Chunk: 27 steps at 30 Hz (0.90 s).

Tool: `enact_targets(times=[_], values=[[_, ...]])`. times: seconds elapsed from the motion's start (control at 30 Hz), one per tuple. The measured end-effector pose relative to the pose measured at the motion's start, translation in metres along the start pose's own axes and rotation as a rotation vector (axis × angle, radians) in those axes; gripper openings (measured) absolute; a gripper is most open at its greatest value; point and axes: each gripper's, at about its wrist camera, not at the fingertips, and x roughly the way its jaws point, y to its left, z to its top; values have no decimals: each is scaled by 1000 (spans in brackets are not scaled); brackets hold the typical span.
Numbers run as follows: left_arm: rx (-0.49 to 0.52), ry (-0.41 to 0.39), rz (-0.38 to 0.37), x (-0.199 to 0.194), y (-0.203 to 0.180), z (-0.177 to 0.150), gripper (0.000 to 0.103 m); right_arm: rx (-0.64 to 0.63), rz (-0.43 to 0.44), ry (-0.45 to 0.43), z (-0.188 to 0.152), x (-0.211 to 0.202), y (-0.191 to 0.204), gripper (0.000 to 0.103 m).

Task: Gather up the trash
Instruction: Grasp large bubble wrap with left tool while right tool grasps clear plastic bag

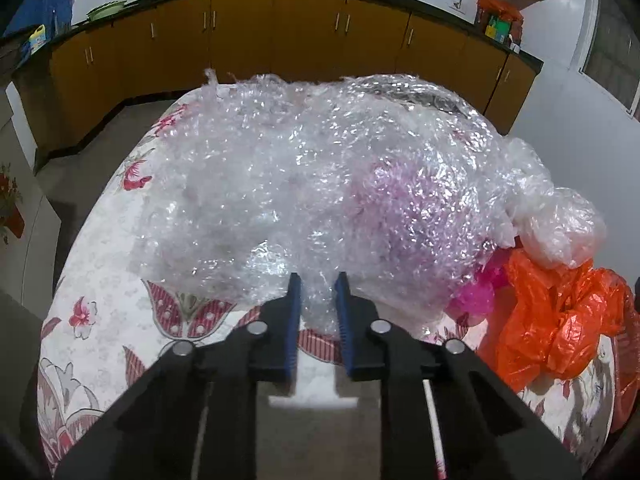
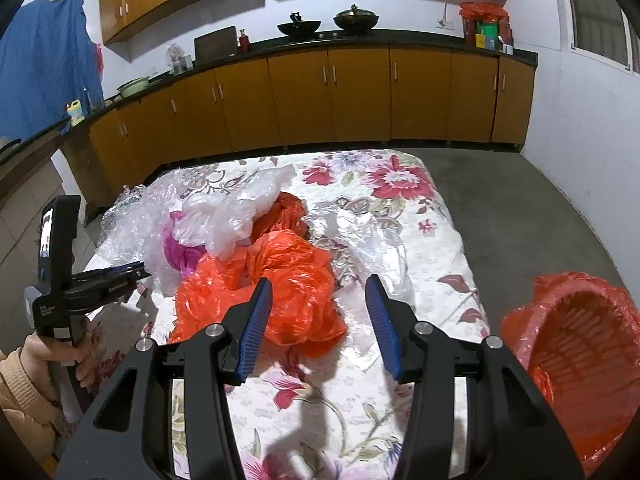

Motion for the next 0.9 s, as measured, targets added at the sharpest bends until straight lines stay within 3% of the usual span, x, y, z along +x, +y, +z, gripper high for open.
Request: enact_targets(times=[0.53, 0.63, 0.7, 0.73, 0.9], values=[[-64, -160, 43, -71, 20, -9, 16, -1, 95, 11, 50, 56, 49, 47], [-70, -167, 51, -76, 22, -11, 16, -17, 81, 80, 50, 79, 54, 36], [-76, -168, 51, -81, 22, -12, 16, -35, 90, 132, 44, 91, 56, 15], [-79, -170, 51, -83, 21, -12, 16, -46, 95, 146, 41, 94, 58, 10], [-83, -186, 50, -92, 12, -6, 16, -50, 103, 56, 39, 68, 54, 4]])
